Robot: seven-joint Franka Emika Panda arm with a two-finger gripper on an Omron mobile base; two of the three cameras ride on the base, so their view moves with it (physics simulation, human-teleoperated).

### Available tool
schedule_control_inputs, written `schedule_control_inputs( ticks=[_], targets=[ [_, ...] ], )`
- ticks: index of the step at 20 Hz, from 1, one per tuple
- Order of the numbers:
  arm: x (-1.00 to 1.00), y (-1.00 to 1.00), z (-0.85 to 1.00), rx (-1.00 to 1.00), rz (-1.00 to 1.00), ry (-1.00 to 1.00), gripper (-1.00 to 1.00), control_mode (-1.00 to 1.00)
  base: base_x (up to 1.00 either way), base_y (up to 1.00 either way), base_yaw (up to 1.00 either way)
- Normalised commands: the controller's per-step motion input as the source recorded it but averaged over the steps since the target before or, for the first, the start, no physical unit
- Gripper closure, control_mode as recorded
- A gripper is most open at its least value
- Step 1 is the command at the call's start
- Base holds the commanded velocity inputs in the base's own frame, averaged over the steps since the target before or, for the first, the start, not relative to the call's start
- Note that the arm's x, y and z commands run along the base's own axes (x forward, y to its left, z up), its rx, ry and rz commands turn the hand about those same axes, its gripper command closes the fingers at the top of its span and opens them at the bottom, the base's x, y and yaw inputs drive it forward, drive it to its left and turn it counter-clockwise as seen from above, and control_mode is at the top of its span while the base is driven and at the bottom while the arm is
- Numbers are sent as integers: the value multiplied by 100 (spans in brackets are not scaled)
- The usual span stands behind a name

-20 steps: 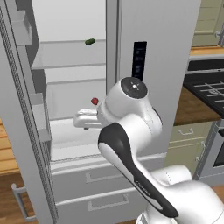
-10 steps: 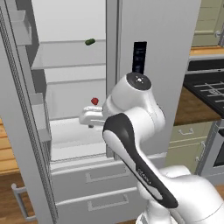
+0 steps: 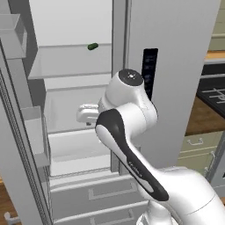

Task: Take the strawberry from the fridge and place it on top of the pancake, located on the dining counter.

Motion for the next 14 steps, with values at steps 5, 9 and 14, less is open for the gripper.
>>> schedule_control_inputs(
  ticks=[5,9,14],
  targets=[
    [0,0,0,0,0,0,-100,100,10,5,0],
    [0,0,0,0,0,0,-100,100,17,15,0],
    [0,0,0,0,0,0,-100,100,33,12,0]
  ],
)
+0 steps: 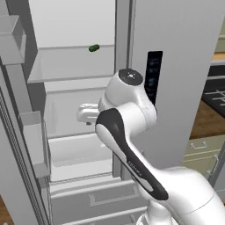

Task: Take the strawberry from the fridge and place it on top of the pancake, located on the dining counter.

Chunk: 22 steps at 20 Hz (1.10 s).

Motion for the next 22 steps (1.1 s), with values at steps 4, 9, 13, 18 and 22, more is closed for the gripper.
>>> schedule_control_inputs(
  ticks=[4,9,13,18,22],
  targets=[
    [6,31,-10,-34,11,-1,-100,-100,0,0,0],
    [48,-2,-7,-46,27,0,-100,-100,0,0,0],
    [48,-4,1,-43,26,5,-100,-100,0,0,0],
    [26,-42,-9,-35,33,3,-100,-100,0,0,0],
    [58,-27,-32,-22,36,12,-100,-100,0,0,0]
  ],
)
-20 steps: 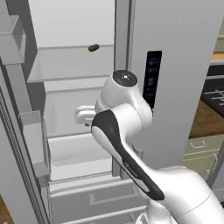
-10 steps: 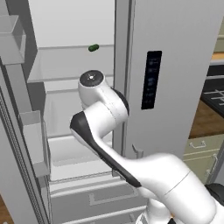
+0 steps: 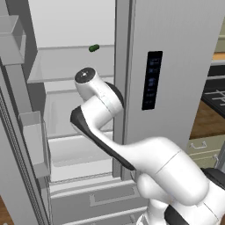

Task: Take the strawberry from the fridge and place it on top of the pancake, located on the dining counter.

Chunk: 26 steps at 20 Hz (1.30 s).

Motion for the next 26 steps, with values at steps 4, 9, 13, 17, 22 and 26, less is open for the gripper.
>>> schedule_control_inputs(
  ticks=[4,9,13,17,22,26],
  targets=[
    [74,0,-47,-25,29,15,-100,-100,0,0,0],
    [40,-1,-20,-23,24,3,-100,-100,0,0,0],
    [22,-11,-17,-25,17,2,-100,-100,0,0,0],
    [35,-21,-7,-11,2,5,-100,-100,0,0,0],
    [41,-2,-25,-6,0,10,-100,-100,0,0,0],
    [41,0,-23,-6,0,6,-100,-100,0,0,0]
  ],
)
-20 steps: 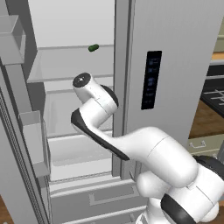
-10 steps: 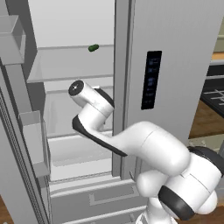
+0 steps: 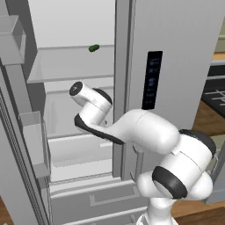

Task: Take the strawberry from the fridge and place it on top of the pancake, located on the dining counter.

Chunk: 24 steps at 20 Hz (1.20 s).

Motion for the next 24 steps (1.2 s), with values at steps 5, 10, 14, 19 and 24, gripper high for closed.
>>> schedule_control_inputs(
  ticks=[5,10,14,19,24],
  targets=[
    [46,0,-14,-4,0,1,-100,-100,0,0,0],
    [30,0,-36,-5,0,0,-100,-100,0,0,0],
    [29,1,-31,-1,0,0,-100,-100,0,0,0],
    [27,15,-23,0,0,0,-100,-100,0,0,0],
    [1,21,-65,0,0,1,-100,-100,0,0,0]
  ],
)
